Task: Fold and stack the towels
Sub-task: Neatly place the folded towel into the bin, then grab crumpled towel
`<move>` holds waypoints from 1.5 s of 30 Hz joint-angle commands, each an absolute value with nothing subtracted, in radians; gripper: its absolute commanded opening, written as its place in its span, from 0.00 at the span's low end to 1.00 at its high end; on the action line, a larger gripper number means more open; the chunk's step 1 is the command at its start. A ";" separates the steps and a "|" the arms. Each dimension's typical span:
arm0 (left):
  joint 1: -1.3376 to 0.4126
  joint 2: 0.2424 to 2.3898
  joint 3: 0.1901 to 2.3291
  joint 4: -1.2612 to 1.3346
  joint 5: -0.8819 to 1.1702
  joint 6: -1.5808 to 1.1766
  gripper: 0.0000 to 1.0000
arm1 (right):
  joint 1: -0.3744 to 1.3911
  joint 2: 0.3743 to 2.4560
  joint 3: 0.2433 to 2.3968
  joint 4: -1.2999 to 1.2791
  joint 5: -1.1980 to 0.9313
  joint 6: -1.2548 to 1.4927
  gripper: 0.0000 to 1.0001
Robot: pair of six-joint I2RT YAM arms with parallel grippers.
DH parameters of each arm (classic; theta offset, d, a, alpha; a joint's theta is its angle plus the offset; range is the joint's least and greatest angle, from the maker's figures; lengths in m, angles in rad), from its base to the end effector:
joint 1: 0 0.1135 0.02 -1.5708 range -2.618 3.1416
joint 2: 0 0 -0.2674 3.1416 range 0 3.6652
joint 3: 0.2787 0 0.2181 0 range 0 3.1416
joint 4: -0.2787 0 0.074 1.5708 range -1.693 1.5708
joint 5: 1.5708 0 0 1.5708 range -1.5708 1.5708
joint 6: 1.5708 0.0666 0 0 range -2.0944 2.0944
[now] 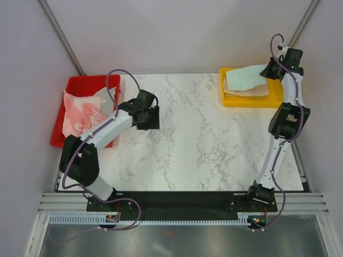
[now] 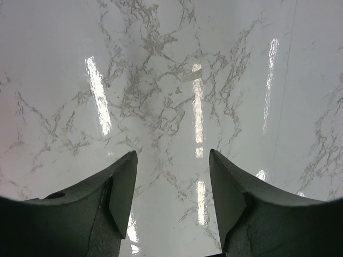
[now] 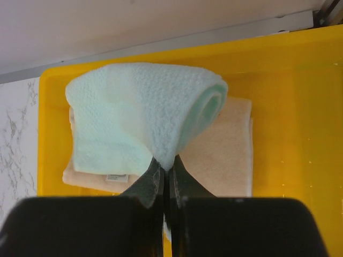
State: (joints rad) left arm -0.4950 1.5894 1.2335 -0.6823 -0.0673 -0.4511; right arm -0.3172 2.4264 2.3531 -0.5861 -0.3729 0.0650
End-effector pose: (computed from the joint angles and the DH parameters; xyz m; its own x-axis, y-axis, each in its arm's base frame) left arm 0.2782 -0.1451 0.2430 -0.8758 -0.0215 -0.4822 0.0690 0.9832 -0.1692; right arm 0.5234 -0.1463 0.2500 -0.5797 0.2540 -0.7742 0.0547 0.9602 0.2741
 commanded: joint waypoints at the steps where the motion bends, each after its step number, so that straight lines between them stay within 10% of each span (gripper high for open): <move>1: -0.495 1.601 1.272 -0.690 -0.051 -0.410 0.64 | -0.340 2.490 2.421 -0.540 -0.402 0.086 0.00; 8: -0.495 1.614 1.281 -0.692 -0.049 -0.408 0.64 | -0.347 2.565 2.410 -0.419 -0.398 0.166 0.71; 24: -0.499 1.563 1.262 -0.693 -0.025 -0.413 0.65 | -0.308 2.198 2.082 -0.385 -0.084 0.072 0.73; 45: -0.500 1.560 1.272 -0.693 -0.005 -0.411 0.65 | -0.124 2.411 2.001 -0.232 -0.226 -0.064 0.68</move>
State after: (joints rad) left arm -0.4953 1.5871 1.2396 -0.6872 -0.0166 -0.4438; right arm -0.1219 2.4310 2.0197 -0.2943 -0.2119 -0.0528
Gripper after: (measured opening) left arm 0.649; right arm 0.687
